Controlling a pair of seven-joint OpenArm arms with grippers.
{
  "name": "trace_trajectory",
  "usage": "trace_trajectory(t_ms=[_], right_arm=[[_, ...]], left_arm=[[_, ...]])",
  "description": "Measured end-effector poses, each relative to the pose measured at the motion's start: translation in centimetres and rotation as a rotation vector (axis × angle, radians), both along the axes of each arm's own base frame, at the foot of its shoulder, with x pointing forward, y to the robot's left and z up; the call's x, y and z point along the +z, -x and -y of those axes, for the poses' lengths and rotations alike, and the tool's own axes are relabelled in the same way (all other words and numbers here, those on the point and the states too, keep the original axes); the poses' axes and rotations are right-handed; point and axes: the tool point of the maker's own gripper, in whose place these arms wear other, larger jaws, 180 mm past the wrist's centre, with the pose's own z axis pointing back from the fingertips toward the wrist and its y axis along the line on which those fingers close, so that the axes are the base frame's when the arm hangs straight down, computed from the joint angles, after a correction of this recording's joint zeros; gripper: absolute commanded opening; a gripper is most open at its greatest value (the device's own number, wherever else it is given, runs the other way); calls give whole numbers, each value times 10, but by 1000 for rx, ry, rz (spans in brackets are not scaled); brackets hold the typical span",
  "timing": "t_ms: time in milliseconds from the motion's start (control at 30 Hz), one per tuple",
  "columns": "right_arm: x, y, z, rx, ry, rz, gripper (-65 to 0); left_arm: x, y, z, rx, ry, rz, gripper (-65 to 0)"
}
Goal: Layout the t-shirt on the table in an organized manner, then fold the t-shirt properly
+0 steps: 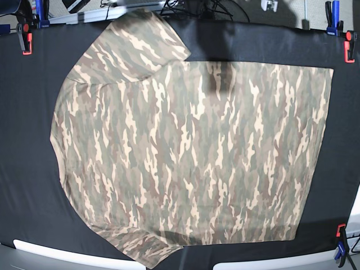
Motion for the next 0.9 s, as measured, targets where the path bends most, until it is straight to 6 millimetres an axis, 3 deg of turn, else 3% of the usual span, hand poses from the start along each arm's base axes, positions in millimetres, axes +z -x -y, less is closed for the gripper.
trace_trajectory(t_ms=[167,333,433,700,900], right_arm=[[48,24,7,54,-30,-35,-556],[100,15,-1,142,-65,22,-556],[130,-8,7,183,-36,87,-557],[210,-101,26,275,68,366,-557],[257,-148,39,437,175,514,-556]], left_arm=[[39,1,-32,-72,-57,7,-450],[84,-5,-49,-181,-107,73,-450],[112,-22,-44,-235,-111,137,-450],[185,-94,-45,-493,-291,362,-450],[228,-132,-50,-763,-443,540,-449]])
